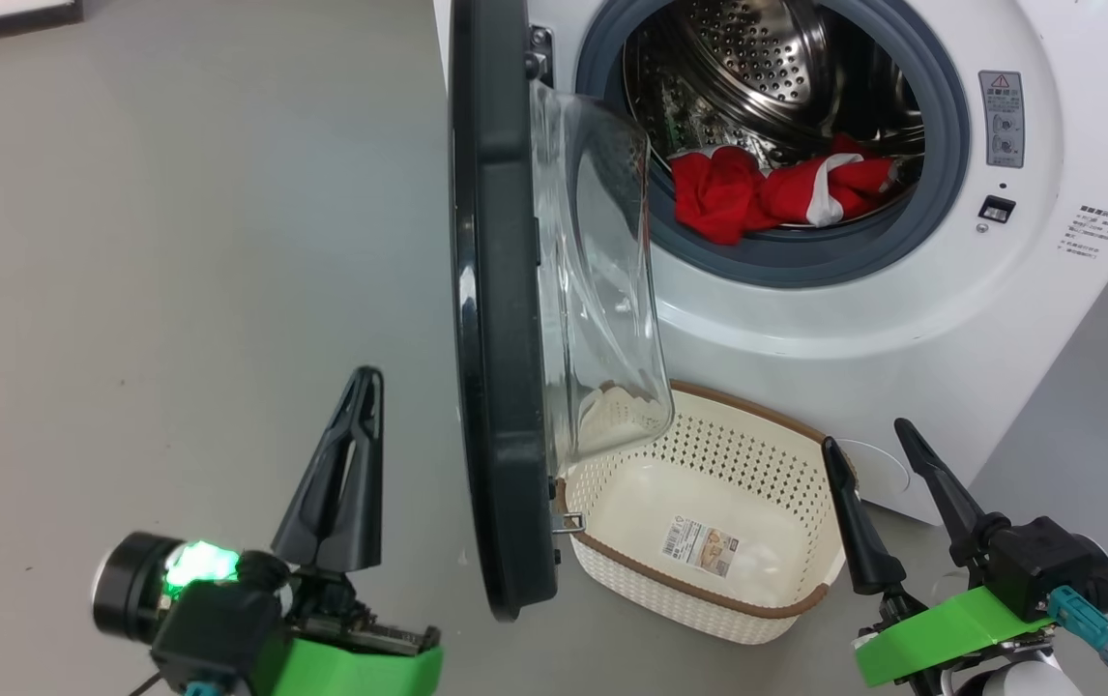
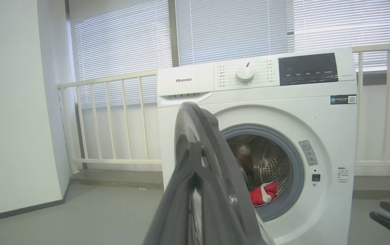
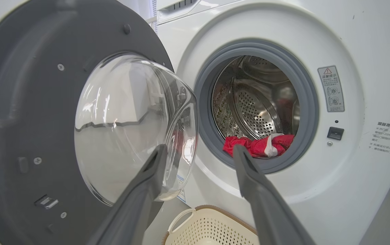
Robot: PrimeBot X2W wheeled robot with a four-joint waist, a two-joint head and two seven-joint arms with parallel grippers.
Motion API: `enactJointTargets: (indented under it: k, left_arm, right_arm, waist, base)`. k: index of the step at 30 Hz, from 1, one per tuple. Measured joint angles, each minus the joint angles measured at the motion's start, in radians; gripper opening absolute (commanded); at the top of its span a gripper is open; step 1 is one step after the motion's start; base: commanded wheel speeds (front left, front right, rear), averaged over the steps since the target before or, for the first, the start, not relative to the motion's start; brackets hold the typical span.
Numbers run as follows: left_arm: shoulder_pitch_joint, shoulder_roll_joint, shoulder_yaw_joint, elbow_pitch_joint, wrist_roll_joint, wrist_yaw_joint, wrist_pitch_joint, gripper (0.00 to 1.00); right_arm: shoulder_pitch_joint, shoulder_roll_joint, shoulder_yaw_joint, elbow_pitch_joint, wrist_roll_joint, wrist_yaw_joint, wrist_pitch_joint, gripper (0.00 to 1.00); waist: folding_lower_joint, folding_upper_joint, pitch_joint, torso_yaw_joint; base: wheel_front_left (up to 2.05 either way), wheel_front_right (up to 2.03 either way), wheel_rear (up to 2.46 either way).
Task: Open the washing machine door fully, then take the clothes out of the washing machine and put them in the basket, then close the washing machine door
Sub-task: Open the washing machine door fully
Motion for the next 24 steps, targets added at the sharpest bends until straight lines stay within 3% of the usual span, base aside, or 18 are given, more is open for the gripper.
enactJointTargets:
  k: [13, 24]
  left_arm:
    - [-0.096, -0.023, -0.135, -0.086, 0.022, -0.08, 0.066, 0.0]
    - [-0.108, -0.081, -0.211, 0.076, -0.085, -0.16, 0.152, 0.0]
  right_arm:
    - [0.0, 0.0, 0.007, 0.006, 0.0, 0.0, 0.0, 1.0]
    - [-0.001, 0.0, 0.021, 0.025, 0.0, 0.0, 0.0, 1.0]
  waist:
    - [0.0, 0.0, 0.012, -0.014]
    - [0.0, 0.0, 0.026, -0.025]
  base:
    - [0.0, 0.0, 0.0]
    - [0.0, 0.0, 0.0]
